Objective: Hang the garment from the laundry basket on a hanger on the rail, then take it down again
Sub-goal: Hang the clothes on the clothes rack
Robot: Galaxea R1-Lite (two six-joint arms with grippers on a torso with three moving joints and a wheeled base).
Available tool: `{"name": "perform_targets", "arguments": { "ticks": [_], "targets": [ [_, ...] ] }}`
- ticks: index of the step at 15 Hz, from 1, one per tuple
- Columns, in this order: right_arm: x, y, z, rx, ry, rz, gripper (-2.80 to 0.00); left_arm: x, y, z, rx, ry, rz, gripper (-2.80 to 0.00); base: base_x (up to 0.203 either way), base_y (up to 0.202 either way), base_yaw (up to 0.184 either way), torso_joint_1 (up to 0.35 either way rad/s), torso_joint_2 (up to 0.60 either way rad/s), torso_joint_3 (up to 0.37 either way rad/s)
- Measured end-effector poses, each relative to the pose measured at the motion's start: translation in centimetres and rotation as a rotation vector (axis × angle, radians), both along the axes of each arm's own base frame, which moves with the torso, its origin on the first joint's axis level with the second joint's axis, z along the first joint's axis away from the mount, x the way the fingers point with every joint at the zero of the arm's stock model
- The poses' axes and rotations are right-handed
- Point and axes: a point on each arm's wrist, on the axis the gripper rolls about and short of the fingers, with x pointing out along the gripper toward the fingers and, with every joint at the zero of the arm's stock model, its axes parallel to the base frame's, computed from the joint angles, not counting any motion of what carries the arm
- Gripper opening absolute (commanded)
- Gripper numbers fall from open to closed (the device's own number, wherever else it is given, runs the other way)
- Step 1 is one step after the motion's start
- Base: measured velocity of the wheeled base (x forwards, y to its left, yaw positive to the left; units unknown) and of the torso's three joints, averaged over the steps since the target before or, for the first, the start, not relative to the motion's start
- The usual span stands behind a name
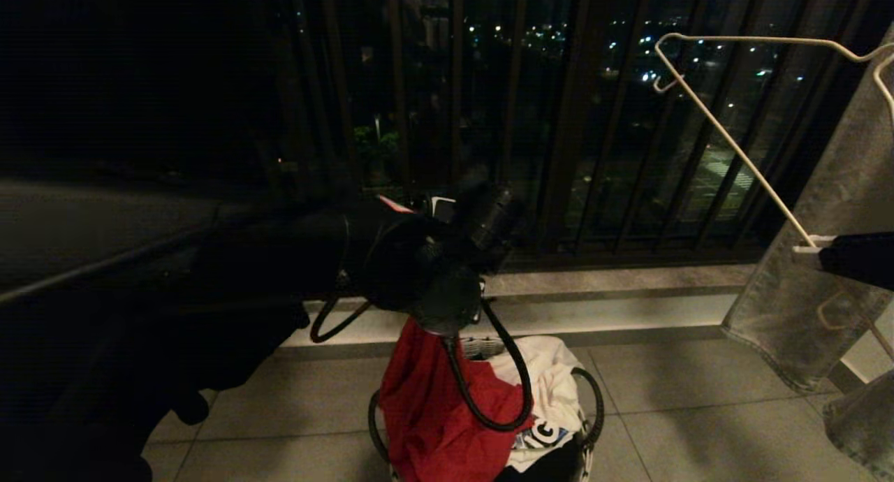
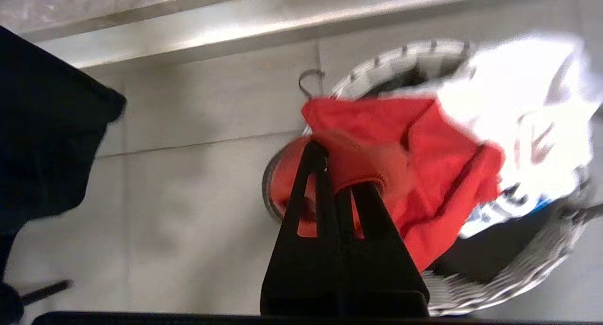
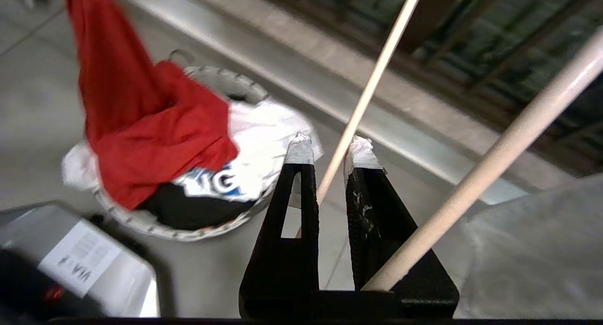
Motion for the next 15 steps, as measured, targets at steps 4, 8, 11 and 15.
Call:
{"name": "perform_targets", "arguments": {
  "ticks": [4,8,11,15],
  "targets": [
    [0.2,1.7,-1.9,-0.043,0.088,0.132,-2.8,1.1,3.6,2.8,-0.105,-0.038,0.097,-2.8,0.0,0.0,0.0,0.0,0.0,0.0],
    [-0.2,3.9,-4.4,-0.081,0.21,0.299,-2.8,1.9,5.9,6.1,-0.167,-0.118,0.138,-2.8,0.0,0.0,0.0,0.0,0.0,0.0],
    [-0.3,4.4,-6.0,-0.102,0.238,0.409,-2.8,1.2,7.3,8.3,-0.239,-0.139,0.116,-2.8,0.0,0.0,0.0,0.0,0.0,0.0],
    [-1.2,4.9,-7.7,-0.144,0.24,0.545,-2.8,0.4,8.9,10.2,-0.345,-0.126,0.037,-2.8,0.0,0.0,0.0,0.0,0.0,0.0]
  ]
}}
